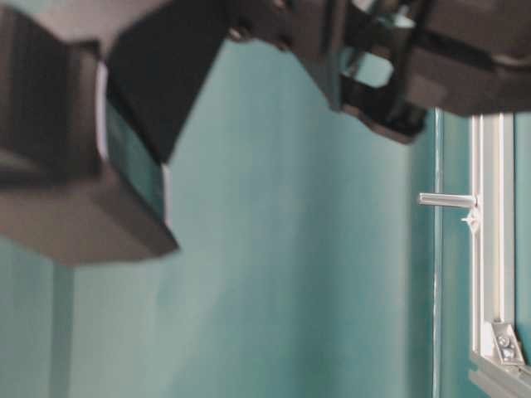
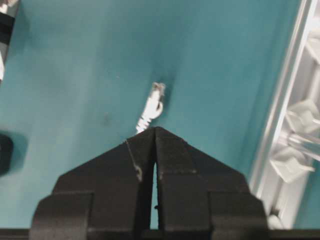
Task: Move the cable alternately left and right between 8 closely spaced pins so it hooks onto each one.
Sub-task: 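Move the right gripper down to the white cable's connector plug, then close the right gripper on the white cable's clear connector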
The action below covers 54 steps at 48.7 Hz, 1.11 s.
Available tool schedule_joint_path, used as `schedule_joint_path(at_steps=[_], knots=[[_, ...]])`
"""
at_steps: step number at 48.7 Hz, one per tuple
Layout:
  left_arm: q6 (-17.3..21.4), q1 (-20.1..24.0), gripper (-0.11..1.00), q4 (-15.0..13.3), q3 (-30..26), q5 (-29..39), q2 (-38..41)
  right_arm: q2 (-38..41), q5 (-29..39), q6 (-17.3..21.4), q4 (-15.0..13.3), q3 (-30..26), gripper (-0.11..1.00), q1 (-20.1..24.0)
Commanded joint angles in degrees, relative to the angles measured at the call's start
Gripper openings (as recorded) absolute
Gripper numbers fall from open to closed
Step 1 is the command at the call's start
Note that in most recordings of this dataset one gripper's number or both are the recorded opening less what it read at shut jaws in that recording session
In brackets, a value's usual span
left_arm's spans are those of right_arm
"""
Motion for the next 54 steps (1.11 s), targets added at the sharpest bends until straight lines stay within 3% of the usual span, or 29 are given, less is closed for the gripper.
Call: schedule_joint_path(at_steps=[1,13,17,25,29,35,46,54], knots=[[0.09,-0.26,0.0,-0.18,0.88,2.55,-5.45,-0.18,0.09,0.18,0.44,-2.37,0.0,0.26],[-2.46,-0.26,0.0,-0.18,4.39,7.91,-15.38,3.43,1.14,0.79,0.44,-5.01,0.03,0.26],[-3.6,-0.26,0.0,-0.18,5.27,8.35,-15.56,5.27,2.02,0.79,0.53,-6.06,0.21,0.26],[-3.52,-0.26,0.0,-0.18,5.98,8.35,-15.56,8.61,3.43,0.79,0.44,-7.56,0.67,0.26],[-3.52,-0.26,0.0,-0.18,6.15,8.44,-15.56,9.49,3.6,0.79,0.44,-7.56,0.61,0.0],[-3.52,-0.26,0.0,-0.18,6.5,8.44,-15.56,10.28,3.52,1.67,0.44,-7.56,0.61,-0.18],[-3.69,-0.35,0.0,-0.18,7.03,8.44,-15.73,10.9,3.08,10.37,-2.37,-7.03,0.61,-0.79],[-3.78,-0.44,0.0,-0.18,7.29,8.44,-15.73,11.25,1.49,14.5,-3.43,-7.03,0.6,-0.79]])
